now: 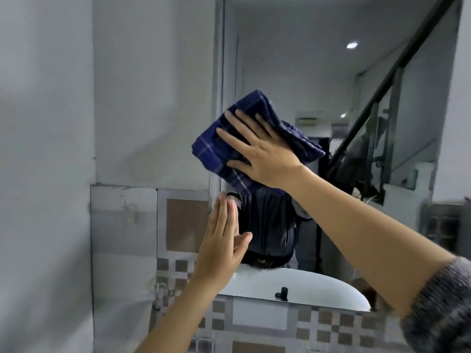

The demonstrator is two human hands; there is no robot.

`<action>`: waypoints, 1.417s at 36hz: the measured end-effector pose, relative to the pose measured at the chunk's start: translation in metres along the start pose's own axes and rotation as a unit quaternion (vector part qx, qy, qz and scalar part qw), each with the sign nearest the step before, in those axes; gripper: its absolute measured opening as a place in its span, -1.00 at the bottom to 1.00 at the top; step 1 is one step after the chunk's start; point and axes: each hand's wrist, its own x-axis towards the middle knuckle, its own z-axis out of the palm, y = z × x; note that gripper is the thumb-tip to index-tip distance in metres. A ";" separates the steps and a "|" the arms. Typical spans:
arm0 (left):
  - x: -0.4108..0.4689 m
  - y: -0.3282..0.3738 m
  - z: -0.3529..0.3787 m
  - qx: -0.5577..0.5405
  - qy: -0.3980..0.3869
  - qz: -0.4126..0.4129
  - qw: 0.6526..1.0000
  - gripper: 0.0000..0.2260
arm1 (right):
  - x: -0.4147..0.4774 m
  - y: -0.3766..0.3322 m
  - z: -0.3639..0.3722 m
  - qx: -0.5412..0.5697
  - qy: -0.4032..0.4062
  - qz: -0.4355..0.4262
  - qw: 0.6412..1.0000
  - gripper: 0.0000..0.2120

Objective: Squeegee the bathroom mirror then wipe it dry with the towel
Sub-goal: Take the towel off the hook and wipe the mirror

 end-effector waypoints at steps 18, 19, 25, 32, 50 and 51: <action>-0.002 0.006 -0.004 -0.005 -0.007 -0.007 1.000 -0.30 | -0.140 0.104 -0.034 0.056 0.111 0.419 0.900 -0.42; -0.001 0.005 -0.005 -0.001 -0.004 -0.009 1.000 -0.30 | -0.144 0.100 -0.033 0.050 0.123 0.456 0.880 -0.42; 0.027 -0.002 -0.018 0.001 0.025 0.022 0.999 -0.35 | -0.151 0.066 -0.018 0.096 0.170 0.588 0.785 -0.40; 0.112 -0.005 -0.056 0.028 0.070 0.068 0.995 -0.47 | -0.126 0.017 -0.003 0.109 0.184 0.638 0.740 -0.40; 0.181 -0.013 -0.092 0.035 0.083 0.117 0.989 -0.44 | -0.100 -0.129 0.054 0.068 -0.003 0.071 0.995 -0.48; 0.179 -0.012 -0.091 0.035 0.085 0.114 0.989 -0.44 | -0.109 -0.123 0.056 0.072 -0.013 0.015 0.997 -0.49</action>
